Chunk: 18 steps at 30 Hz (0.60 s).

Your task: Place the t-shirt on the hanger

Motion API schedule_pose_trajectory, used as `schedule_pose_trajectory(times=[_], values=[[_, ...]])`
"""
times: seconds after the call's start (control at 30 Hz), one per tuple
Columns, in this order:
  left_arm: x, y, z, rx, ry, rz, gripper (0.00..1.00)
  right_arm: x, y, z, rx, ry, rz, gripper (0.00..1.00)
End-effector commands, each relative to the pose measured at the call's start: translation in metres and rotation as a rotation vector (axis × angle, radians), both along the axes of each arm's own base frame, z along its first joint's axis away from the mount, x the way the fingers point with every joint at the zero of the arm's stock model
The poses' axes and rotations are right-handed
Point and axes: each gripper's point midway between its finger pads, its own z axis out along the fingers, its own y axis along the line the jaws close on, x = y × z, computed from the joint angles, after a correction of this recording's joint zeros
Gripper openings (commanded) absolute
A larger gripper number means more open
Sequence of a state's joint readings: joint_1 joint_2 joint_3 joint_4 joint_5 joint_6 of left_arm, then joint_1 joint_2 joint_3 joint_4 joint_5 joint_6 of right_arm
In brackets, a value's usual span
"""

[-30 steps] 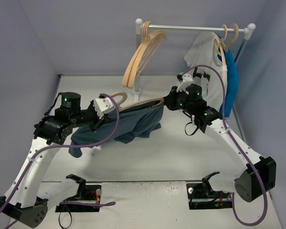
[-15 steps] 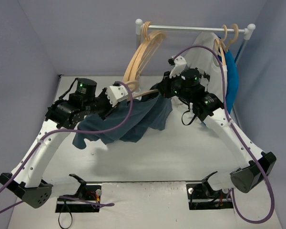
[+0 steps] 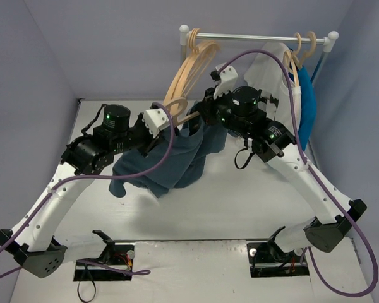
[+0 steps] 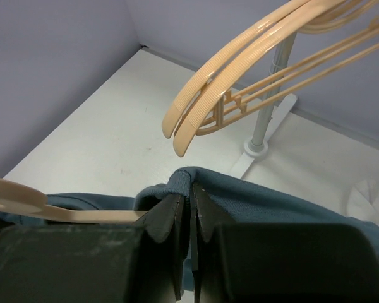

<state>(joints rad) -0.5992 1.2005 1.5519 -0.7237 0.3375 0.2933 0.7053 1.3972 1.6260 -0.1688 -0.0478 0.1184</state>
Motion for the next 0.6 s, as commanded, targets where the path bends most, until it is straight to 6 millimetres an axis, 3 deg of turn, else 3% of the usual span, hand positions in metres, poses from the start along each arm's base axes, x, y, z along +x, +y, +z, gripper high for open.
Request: schedule_pose_trajectory(times=[0.0, 0.3, 0.47, 0.57], values=[[0.001, -0.021, 0.031, -0.182, -0.098, -0.034, 0.0, -0.001, 0.013, 0.014, 0.023, -0.051, 0.011, 0.0], [0.002, -0.03, -0.007, -0.247, -0.065, -0.04, 0.0, -0.017, 0.015, -0.041, -0.031, 0.05, 0.039, 0.03], [-0.001, -0.031, -0.024, -0.263, -0.057, -0.046, 0.0, -0.025, 0.006, -0.075, -0.073, 0.105, 0.033, 0.22], [-0.004, -0.032, -0.037, -0.267, -0.041, -0.063, 0.0, -0.028, 0.0, -0.081, -0.092, 0.109, 0.025, 0.35]])
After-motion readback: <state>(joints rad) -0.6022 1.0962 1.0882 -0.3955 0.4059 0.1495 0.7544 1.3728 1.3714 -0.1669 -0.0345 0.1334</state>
